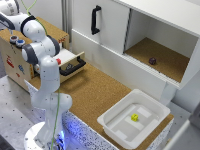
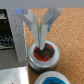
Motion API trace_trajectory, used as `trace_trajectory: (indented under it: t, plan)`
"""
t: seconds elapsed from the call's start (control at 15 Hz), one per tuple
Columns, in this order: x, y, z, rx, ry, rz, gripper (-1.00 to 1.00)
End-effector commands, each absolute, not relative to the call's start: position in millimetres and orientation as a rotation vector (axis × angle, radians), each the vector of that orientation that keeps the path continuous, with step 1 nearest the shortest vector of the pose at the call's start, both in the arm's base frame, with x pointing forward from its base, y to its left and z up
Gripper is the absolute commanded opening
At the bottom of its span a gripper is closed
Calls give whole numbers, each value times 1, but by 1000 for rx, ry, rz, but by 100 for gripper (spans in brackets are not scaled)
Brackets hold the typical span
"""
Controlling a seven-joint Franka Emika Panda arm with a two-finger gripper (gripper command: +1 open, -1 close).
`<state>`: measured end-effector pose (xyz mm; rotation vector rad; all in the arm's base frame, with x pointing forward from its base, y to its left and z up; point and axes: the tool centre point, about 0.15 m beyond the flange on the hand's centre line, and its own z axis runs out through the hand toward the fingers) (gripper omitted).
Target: Turn on the red light lamp
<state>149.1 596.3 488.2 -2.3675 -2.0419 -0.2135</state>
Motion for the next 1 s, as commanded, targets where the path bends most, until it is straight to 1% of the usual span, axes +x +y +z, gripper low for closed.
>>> trace_trajectory:
  t: [0.0, 0.2, 0.53, 0.73, 0.93]
  plan:
    - [182, 639, 473, -2431, -2144, 0, -100]
    - [187, 637, 458, -2427, -2161, 34, -100]
    - [189, 633, 452, -2430, -2160, 67, -100]
    - [190, 632, 491, -2453, -2141, -4, -100]
    - [193, 623, 542, -2511, -2116, -91, -100]
